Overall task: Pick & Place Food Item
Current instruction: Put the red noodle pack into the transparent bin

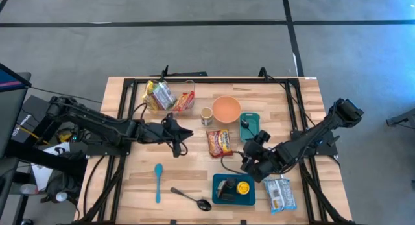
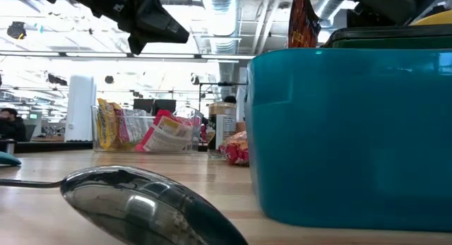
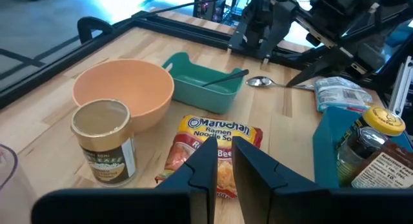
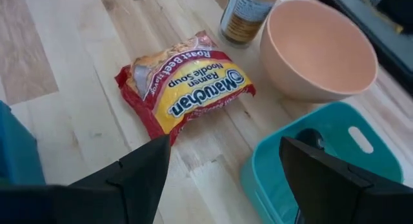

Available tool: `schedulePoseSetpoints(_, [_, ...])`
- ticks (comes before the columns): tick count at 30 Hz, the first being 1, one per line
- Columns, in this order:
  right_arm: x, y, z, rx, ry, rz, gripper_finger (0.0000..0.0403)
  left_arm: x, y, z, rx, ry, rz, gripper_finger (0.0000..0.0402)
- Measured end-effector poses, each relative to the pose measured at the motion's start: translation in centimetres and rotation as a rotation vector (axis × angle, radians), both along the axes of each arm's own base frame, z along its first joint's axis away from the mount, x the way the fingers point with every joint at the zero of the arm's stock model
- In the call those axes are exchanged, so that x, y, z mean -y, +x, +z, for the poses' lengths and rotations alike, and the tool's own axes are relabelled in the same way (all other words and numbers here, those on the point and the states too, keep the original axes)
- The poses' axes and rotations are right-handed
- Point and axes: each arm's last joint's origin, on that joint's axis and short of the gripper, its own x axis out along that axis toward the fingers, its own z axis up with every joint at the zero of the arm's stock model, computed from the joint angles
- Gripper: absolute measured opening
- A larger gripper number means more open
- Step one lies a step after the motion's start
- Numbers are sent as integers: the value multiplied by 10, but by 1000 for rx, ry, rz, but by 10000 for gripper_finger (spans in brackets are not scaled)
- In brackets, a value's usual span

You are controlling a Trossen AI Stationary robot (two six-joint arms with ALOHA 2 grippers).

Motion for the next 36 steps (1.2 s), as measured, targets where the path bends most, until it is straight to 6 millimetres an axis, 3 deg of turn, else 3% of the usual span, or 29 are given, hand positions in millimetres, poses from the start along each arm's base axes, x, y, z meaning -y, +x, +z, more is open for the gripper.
schedulePoseSetpoints(17, [41,10,-6,-169,157,-123,286,1,5,-7,-14,7,10,39])
schedulePoseSetpoints(36, [29,29,0,-56,263,65,285,1,5,-7,-12,9,15,34])
